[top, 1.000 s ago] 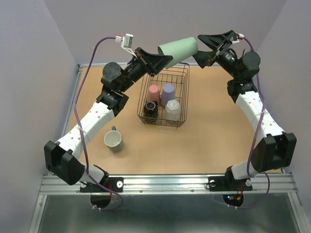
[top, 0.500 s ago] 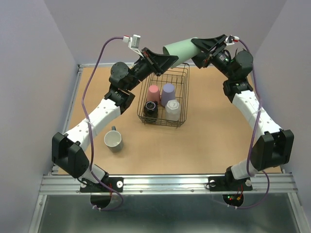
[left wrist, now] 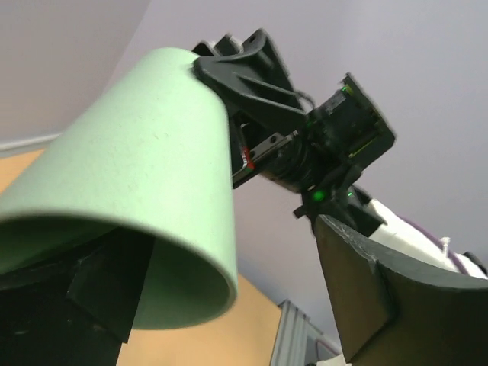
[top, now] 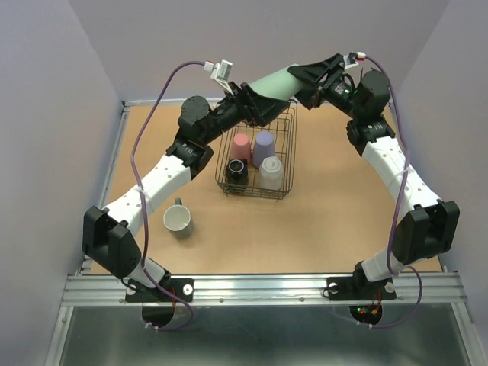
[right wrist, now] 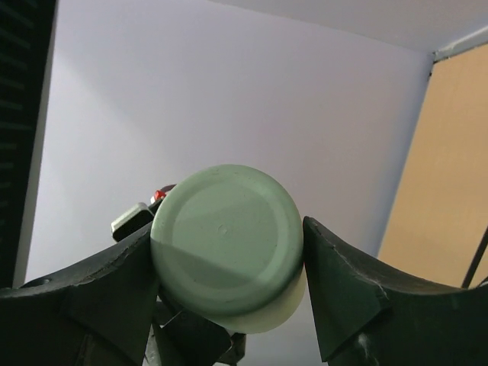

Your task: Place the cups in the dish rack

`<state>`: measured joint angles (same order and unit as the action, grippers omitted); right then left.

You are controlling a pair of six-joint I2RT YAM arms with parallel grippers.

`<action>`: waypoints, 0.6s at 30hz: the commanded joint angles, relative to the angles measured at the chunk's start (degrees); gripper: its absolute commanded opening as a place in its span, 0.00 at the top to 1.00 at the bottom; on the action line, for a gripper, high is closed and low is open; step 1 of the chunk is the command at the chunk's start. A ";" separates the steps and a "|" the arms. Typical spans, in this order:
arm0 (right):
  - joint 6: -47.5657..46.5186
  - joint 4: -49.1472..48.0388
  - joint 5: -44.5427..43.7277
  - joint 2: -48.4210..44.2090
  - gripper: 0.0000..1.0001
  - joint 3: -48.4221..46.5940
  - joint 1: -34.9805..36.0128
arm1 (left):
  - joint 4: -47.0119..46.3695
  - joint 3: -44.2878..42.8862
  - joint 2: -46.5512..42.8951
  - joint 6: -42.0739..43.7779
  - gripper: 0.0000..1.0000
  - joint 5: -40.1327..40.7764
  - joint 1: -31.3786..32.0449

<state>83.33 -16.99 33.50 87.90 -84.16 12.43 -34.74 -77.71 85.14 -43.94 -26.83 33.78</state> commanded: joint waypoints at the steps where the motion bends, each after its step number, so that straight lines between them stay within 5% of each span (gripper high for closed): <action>1: -6.42 4.33 0.26 1.13 1.00 -5.22 0.93 | 10.17 0.02 -5.07 7.19 0.01 1.24 -1.43; 6: -14.85 11.53 -2.20 5.17 1.00 -9.69 0.76 | 23.92 1.15 -11.48 13.61 0.01 11.96 -2.66; 18: -43.24 45.19 -25.47 27.66 1.00 -47.56 0.76 | 40.62 6.17 -20.72 18.89 0.01 18.92 -3.37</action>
<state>50.76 17.58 18.22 111.55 -120.99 13.19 0.75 -72.88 65.95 -28.58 -10.09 30.46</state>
